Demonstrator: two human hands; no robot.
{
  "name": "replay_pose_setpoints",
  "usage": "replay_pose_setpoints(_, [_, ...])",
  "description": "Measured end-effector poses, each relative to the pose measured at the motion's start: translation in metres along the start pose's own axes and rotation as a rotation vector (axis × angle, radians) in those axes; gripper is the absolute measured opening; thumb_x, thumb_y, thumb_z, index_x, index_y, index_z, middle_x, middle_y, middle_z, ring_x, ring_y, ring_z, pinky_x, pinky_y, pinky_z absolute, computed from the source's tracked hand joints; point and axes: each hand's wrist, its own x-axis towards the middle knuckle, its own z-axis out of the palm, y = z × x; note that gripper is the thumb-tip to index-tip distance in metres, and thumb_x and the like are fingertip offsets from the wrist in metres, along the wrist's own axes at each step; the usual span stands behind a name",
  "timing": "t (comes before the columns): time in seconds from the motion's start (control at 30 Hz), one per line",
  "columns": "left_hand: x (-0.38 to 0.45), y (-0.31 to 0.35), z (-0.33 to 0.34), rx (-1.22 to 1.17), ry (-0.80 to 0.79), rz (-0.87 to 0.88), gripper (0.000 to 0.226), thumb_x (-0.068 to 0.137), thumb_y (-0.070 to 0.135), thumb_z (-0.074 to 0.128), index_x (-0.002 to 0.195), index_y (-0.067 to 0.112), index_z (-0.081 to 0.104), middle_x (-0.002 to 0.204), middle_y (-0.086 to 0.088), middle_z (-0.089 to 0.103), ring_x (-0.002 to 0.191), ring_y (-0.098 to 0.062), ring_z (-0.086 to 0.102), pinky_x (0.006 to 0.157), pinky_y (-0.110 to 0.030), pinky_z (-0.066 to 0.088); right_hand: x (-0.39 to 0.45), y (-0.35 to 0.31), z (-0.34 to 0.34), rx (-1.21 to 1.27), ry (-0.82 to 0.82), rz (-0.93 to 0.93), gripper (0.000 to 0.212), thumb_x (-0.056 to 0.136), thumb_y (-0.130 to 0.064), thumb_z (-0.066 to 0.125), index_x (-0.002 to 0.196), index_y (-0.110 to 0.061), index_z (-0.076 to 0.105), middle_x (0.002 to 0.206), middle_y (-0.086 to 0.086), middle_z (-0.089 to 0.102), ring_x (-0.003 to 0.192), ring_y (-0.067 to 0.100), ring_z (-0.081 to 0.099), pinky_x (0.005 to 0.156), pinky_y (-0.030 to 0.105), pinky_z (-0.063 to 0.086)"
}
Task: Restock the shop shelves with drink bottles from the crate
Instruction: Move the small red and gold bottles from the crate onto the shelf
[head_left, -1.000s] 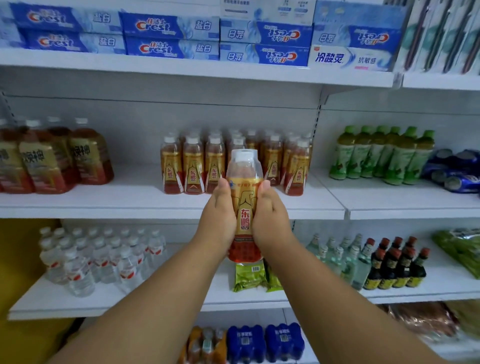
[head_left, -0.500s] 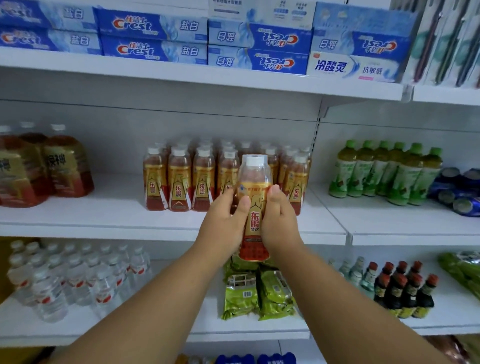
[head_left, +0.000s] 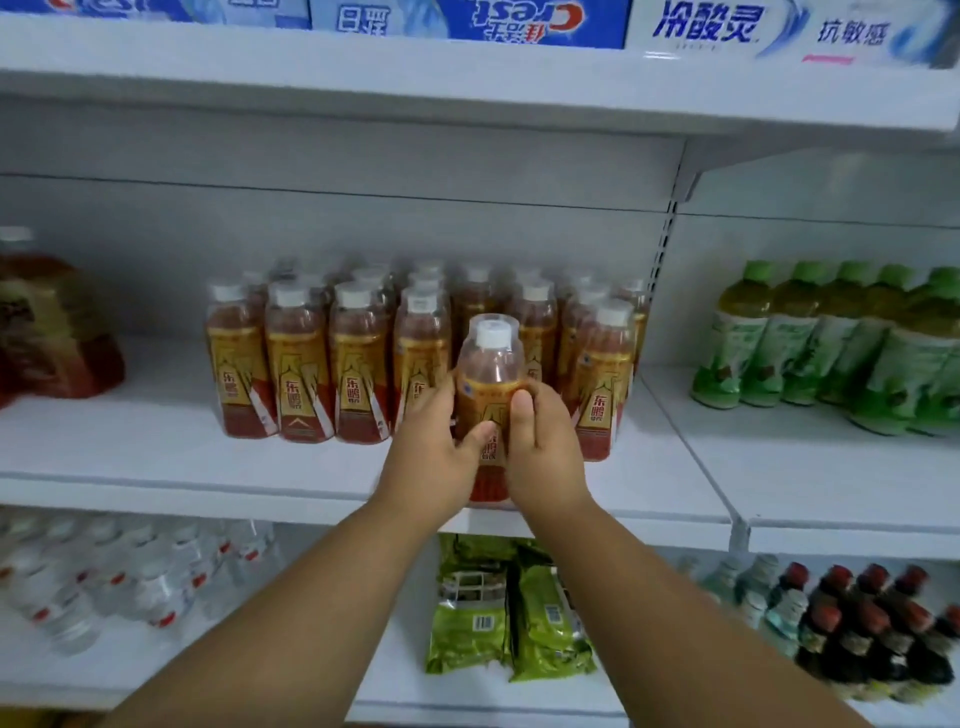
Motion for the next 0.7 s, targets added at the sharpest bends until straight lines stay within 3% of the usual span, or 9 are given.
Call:
replay_pose_setpoints(0.07, [0.006,-0.012,0.005,0.058,0.023,0.002,0.057,0.096,0.01,0.065,0.148,0.004,0.043,0.141,-0.017,0.053,0.127,-0.031,0.052,0.085,-0.013,0.032,-0.005,0.009,0.001,-0.05,-0.054,-0.016,0.022,0.107,-0.038,0.038,0.115,-0.031,0.056,0.107,-0.014,0.061,0.101,0.002,0.058,0.085,0.028,0.051])
replay_pose_setpoints(0.13, [0.012,-0.021,0.008,0.082,0.033,0.013,0.059,0.095,0.013,0.067,0.149,0.007,0.043,0.14,-0.014,0.053,0.126,-0.029,0.052,0.082,-0.008,0.029,-0.01,0.015,0.002,-0.146,-0.088,0.031,0.034,0.104,-0.041,0.041,0.131,-0.025,0.055,0.12,-0.005,0.059,0.109,0.011,0.056,0.094,0.037,0.051])
replay_pose_setpoints(0.23, [0.018,-0.033,0.01,0.137,0.054,0.032,0.06,0.093,0.019,0.072,0.147,0.013,0.046,0.131,-0.002,0.055,0.122,-0.024,0.055,0.086,-0.01,0.033,-0.015,0.02,0.003,-0.256,-0.111,0.071,0.045,0.101,-0.044,0.046,0.142,-0.024,0.048,0.128,0.0,0.055,0.112,0.012,0.054,0.096,0.034,0.05])
replay_pose_setpoints(0.33, [0.028,-0.034,0.006,0.249,0.141,0.084,0.078,0.086,0.028,0.079,0.152,0.025,0.038,0.139,0.007,0.048,0.129,-0.017,0.051,0.105,-0.026,0.043,-0.017,0.023,0.003,-0.327,-0.139,0.06,0.052,0.097,-0.045,0.057,0.142,-0.023,0.045,0.129,-0.001,0.053,0.114,0.013,0.054,0.094,0.029,0.048])
replay_pose_setpoints(0.4, [0.04,-0.029,0.001,0.382,0.199,0.193,0.085,0.083,0.034,0.08,0.154,0.03,0.032,0.146,0.006,0.044,0.136,-0.018,0.043,0.113,-0.038,0.037,-0.017,0.024,0.004,-0.363,-0.145,0.073,0.057,0.093,-0.044,0.065,0.141,-0.022,0.045,0.128,-0.003,0.052,0.113,0.014,0.054,0.092,0.029,0.047])
replay_pose_setpoints(0.53, [0.07,-0.008,-0.013,0.798,0.159,0.466,0.076,0.08,0.044,0.08,0.148,0.028,0.047,0.142,0.003,0.055,0.133,-0.024,0.042,0.111,-0.045,0.031,-0.009,0.024,0.01,-0.389,-0.145,0.113,0.051,0.093,-0.041,0.067,0.135,-0.018,0.049,0.125,0.001,0.054,0.111,0.02,0.057,0.087,0.03,0.046])
replay_pose_setpoints(0.7, [0.096,0.002,-0.017,1.037,0.082,0.572,0.069,0.08,0.05,0.078,0.14,0.026,0.056,0.135,0.004,0.063,0.13,-0.025,0.046,0.104,-0.04,0.024,0.005,0.025,0.02,-0.422,-0.121,0.198,0.039,0.095,-0.041,0.063,0.121,-0.015,0.049,0.123,0.005,0.054,0.108,0.026,0.058,0.084,0.037,0.049])
